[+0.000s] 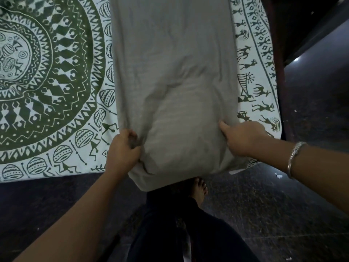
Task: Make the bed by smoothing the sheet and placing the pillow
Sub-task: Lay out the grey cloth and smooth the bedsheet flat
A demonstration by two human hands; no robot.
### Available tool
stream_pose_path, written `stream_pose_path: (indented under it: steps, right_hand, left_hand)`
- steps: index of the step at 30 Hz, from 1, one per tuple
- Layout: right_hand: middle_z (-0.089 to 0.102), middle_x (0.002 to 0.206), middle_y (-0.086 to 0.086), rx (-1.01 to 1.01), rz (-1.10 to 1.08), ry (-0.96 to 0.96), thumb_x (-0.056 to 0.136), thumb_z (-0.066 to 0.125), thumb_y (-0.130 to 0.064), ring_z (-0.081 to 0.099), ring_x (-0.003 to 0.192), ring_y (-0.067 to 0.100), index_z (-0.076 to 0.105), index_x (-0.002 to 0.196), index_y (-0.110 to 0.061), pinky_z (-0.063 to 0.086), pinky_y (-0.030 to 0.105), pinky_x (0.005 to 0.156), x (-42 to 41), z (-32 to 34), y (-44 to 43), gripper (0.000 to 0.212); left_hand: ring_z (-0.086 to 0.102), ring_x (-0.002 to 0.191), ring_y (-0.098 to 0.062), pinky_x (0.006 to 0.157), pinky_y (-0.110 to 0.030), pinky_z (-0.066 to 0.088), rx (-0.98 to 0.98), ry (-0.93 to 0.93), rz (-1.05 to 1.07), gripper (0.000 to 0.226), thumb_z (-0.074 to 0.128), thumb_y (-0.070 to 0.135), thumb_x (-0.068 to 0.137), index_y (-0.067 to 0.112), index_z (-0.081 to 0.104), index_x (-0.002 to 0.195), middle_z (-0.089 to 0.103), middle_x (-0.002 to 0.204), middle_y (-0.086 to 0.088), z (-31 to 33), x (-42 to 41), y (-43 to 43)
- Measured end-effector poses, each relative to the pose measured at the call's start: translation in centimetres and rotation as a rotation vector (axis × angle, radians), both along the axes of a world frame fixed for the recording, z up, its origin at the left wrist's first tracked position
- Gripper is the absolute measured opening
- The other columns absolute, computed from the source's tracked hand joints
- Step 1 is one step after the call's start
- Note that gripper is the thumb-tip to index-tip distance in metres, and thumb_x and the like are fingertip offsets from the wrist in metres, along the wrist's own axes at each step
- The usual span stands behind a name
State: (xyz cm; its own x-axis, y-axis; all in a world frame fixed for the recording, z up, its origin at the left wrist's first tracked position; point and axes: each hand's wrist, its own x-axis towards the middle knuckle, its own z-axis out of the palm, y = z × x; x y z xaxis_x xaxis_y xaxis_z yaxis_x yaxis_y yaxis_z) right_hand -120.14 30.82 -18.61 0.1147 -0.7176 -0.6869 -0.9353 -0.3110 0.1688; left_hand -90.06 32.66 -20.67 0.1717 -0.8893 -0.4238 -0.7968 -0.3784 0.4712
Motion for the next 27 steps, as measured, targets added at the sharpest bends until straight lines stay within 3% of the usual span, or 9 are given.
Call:
stream_pose_path:
  steps: [4, 7, 10, 13, 15, 17, 20, 24, 27]
  right_hand:
    - [0.049, 0.13, 0.013, -0.069, 0.078, 0.294, 0.09, 0.049, -0.02, 0.051, 0.112, 0.035, 0.05, 0.132, -0.014, 0.045, 0.039, 0.068, 3.9, 1.5, -3.7, 0.043]
    - [0.038, 0.136, 0.017, -0.114, 0.115, 0.156, 0.088, 0.054, -0.032, 0.043, 0.119, 0.036, 0.043, 0.136, -0.018, 0.043, 0.042, 0.082, 5.5, 1.1, -6.6, 0.051]
    - [0.028, 0.148, 0.015, -0.112, 0.084, -0.109, 0.085, 0.058, -0.047, 0.033, 0.132, 0.035, 0.031, 0.141, -0.025, 0.038, 0.047, 0.101, 5.6, -0.1, -9.6, 0.066]
    - [0.001, 0.16, 0.015, -0.002, -0.012, -0.169, 0.089, 0.052, -0.055, 0.014, 0.144, 0.036, 0.004, 0.153, -0.024, 0.021, 0.044, 0.116, 5.4, -0.9, -11.9, 0.086]
    - [0.001, 0.16, 0.016, 0.056, -0.071, -0.13, 0.09, 0.051, -0.055, 0.014, 0.145, 0.034, 0.002, 0.153, -0.019, 0.018, 0.04, 0.116, 5.1, -1.2, -13.0, 0.088]
    - [0.022, 0.155, 0.018, 0.017, -0.13, -0.107, 0.089, 0.053, -0.057, 0.027, 0.141, 0.031, 0.017, 0.15, -0.01, 0.027, 0.039, 0.112, 5.0, -1.7, -14.2, 0.085]
    - [0.038, 0.145, 0.019, -0.099, -0.189, -0.133, 0.087, 0.053, -0.058, 0.037, 0.133, 0.035, 0.026, 0.144, -0.01, 0.036, 0.043, 0.107, 5.7, -2.2, -15.7, 0.079]
    - [0.013, 0.158, 0.011, -0.289, 0.005, -0.318, 0.091, 0.05, -0.051, 0.013, 0.145, 0.03, 0.014, 0.151, -0.014, 0.027, 0.045, 0.113, 7.6, -3.1, -17.4, 0.079]
    - [-0.007, 0.161, 0.0, -0.163, 0.097, -0.363, 0.093, 0.043, -0.054, -0.006, 0.148, 0.028, 0.003, 0.153, -0.023, 0.011, 0.05, 0.117, 8.7, -5.0, -17.9, 0.079]
  left_hand:
    - [0.046, 0.106, -0.035, 0.09, -0.036, 0.038, -0.072, -0.047, 0.046, 0.049, 0.065, 0.011, 0.076, 0.011, 0.05, 0.123, 0.039, 0.121, -0.021, 0.1, -0.8, -1.7]
    - [0.045, 0.105, -0.03, 0.092, -0.03, 0.036, -0.103, -0.016, 0.033, 0.05, 0.066, 0.011, 0.079, 0.011, 0.048, 0.126, 0.032, 0.128, -0.02, 0.2, -1.4, -3.7]
    - [0.043, 0.085, -0.017, 0.078, -0.019, 0.032, -0.17, 0.063, 0.121, 0.041, 0.066, 0.015, 0.083, 0.015, 0.053, 0.122, 0.044, 0.12, -0.016, 0.1, -1.4, -6.5]
    - [0.059, 0.086, -0.024, 0.073, -0.028, 0.044, -0.109, 0.183, 0.312, 0.03, 0.058, 0.021, 0.067, 0.018, 0.064, 0.096, 0.063, 0.093, -0.006, -0.2, 0.3, -9.1]
    - [0.062, 0.087, -0.029, 0.076, -0.035, 0.049, -0.03, 0.134, 0.312, 0.021, 0.055, 0.019, 0.062, 0.018, 0.063, 0.081, 0.065, 0.085, -0.006, -0.1, 1.4, -9.7]
    - [0.059, 0.09, -0.035, 0.08, -0.041, 0.049, 0.009, -0.103, 0.205, 0.014, 0.061, 0.013, 0.071, 0.013, 0.061, 0.085, 0.061, 0.095, -0.015, -0.4, 1.7, -9.8]
    - [0.054, 0.093, -0.041, 0.079, -0.046, 0.048, -0.195, -0.339, -0.064, 0.025, 0.058, 0.026, 0.078, 0.009, 0.061, 0.097, 0.054, 0.106, -0.023, -0.7, 0.2, -11.1]
    - [0.056, 0.11, -0.042, 0.092, -0.046, 0.046, -0.4, -0.222, -0.436, 0.053, 0.035, 0.036, 0.078, 0.008, 0.062, 0.115, 0.053, 0.13, -0.025, -0.8, -4.4, -15.7]
    - [0.014, 0.145, -0.032, 0.113, -0.046, 0.018, -0.166, -0.268, -0.596, 0.064, 0.031, 0.044, 0.092, 0.019, 0.021, 0.15, 0.007, 0.16, -0.007, -2.7, -6.5, -18.1]
